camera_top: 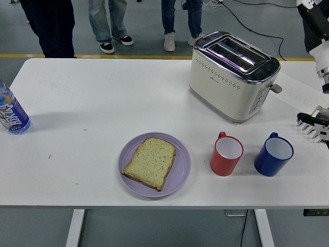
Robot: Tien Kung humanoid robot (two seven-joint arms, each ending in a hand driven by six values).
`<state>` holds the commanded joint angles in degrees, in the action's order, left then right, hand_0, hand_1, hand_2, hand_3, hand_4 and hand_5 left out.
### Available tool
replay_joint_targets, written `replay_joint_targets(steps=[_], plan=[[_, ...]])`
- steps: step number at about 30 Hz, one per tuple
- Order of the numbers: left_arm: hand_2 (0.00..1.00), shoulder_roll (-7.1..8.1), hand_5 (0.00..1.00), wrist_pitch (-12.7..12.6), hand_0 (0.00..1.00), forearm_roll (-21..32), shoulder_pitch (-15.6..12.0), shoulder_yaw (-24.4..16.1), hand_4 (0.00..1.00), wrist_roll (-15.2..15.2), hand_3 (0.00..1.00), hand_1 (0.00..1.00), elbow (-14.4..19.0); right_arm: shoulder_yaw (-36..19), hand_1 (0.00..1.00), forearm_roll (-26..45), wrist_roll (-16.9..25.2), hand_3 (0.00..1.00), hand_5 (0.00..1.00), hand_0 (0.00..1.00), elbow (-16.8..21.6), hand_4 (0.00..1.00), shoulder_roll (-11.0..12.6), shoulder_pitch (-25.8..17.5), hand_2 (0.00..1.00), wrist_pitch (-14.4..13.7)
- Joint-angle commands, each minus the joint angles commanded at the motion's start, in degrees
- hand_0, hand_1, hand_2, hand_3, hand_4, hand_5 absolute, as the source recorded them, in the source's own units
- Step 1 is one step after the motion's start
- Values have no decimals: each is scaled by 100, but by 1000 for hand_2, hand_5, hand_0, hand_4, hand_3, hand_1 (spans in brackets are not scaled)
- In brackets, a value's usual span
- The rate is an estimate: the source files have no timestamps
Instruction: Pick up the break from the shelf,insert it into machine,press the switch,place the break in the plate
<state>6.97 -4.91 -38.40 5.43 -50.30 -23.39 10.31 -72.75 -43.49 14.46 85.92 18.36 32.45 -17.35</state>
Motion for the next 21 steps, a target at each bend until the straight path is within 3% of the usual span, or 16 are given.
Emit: replay_joint_targets(steps=[21], plan=[[589,-45,998,-3,337,35,1,38,582,30,719,444,0,-803,763,1189,51,671,117,838,-451,508,388,-647,734,333]])
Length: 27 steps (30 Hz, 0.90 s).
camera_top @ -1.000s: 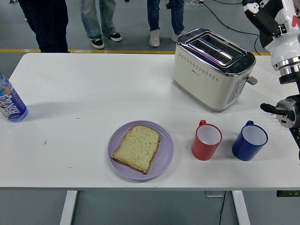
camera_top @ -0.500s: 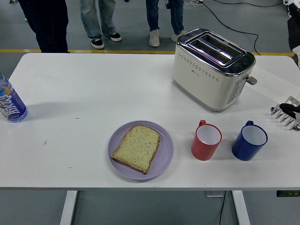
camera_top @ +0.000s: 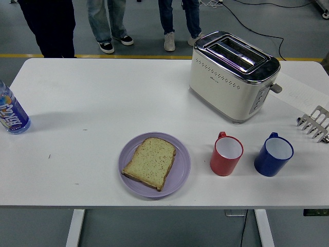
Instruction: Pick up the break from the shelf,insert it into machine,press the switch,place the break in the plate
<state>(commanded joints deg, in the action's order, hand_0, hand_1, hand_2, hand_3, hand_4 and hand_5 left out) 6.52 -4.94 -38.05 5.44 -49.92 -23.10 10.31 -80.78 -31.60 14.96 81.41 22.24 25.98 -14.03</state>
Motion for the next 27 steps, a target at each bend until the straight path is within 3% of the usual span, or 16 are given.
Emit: replay_joint_targets(steps=[27], plan=[[589,-29,998,7,337,-134,-61,-104,581,-10,718,447,0,-841,707,798,-72,631,146,758,-308,510,158,-1072,691,220]])
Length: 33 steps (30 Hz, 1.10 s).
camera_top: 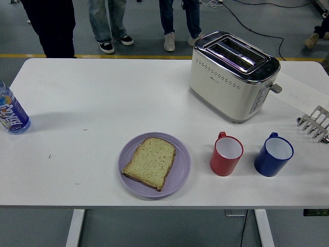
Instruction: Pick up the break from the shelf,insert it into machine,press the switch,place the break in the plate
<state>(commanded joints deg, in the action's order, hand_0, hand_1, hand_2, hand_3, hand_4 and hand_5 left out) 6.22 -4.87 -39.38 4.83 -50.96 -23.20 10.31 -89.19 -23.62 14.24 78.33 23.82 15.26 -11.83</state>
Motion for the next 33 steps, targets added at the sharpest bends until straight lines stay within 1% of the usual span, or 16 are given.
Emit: replay_joint_targets(steps=[5,6,12,13,18,19,21,26,31,33], plan=[[589,-2,998,5,337,-74,-31,-53,582,-13,719,446,0,-180,698,59,-172,631,152,750,47,509,-35,-220,683,60],[590,-2,998,6,337,-85,-39,-59,579,-14,718,447,0,-230,682,64,-235,626,177,720,65,506,-39,-282,675,82],[590,-5,998,9,337,-143,-69,-105,579,-22,718,447,0,-376,682,136,-506,626,177,720,87,506,-45,-524,675,218],[590,-5,998,12,337,-162,-76,-116,577,-26,717,447,0,-398,676,140,-574,623,228,718,85,505,-49,-571,670,253],[590,-10,998,19,337,-184,-82,-123,577,-27,717,447,0,-497,676,137,-758,623,228,718,86,505,-91,-718,670,380],[590,-10,998,19,337,-180,-81,-120,576,-26,717,448,0,-513,671,137,-781,623,259,711,86,503,-98,-737,667,402],[590,-13,998,17,337,-183,-75,-125,576,-26,717,448,0,-553,671,135,-844,623,259,711,85,503,-110,-778,667,470],[591,-16,998,18,338,-164,-60,-113,575,-23,717,448,0,-614,668,93,-974,621,256,707,94,505,-132,-892,664,592],[591,-16,998,19,338,-163,-49,-113,577,-21,717,448,0,-650,669,128,-977,620,254,712,105,503,-207,-983,667,596],[591,-15,998,22,338,-176,-44,-124,577,-22,717,448,0,-634,669,234,-895,620,254,712,140,503,-297,-1066,667,543]])
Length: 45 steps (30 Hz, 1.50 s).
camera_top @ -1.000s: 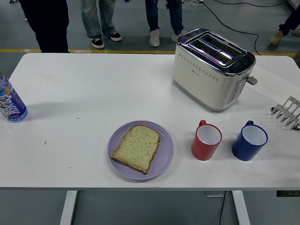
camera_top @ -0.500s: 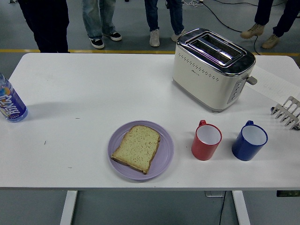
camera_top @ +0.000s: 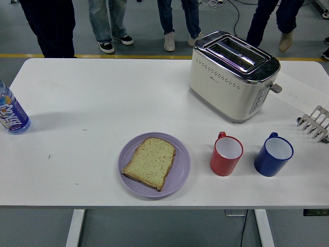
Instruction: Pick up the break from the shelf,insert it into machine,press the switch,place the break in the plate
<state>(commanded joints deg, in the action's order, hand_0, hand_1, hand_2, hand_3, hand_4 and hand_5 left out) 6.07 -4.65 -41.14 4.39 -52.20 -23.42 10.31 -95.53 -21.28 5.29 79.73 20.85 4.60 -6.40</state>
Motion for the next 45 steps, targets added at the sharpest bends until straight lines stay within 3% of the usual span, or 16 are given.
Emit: replay_joint_targets(steps=[11,21,45], plan=[[590,-4,998,3,339,-7,14,-8,574,-4,717,448,0,91,669,347,296,624,293,709,32,499,-367,-241,670,-151],[590,-2,998,6,339,-1,24,-2,574,-2,717,449,0,97,668,465,508,623,289,709,4,498,-523,-301,669,-151],[588,7,998,13,339,18,25,20,572,7,717,449,0,-137,661,298,564,616,276,708,-166,492,-931,-329,667,-231]])
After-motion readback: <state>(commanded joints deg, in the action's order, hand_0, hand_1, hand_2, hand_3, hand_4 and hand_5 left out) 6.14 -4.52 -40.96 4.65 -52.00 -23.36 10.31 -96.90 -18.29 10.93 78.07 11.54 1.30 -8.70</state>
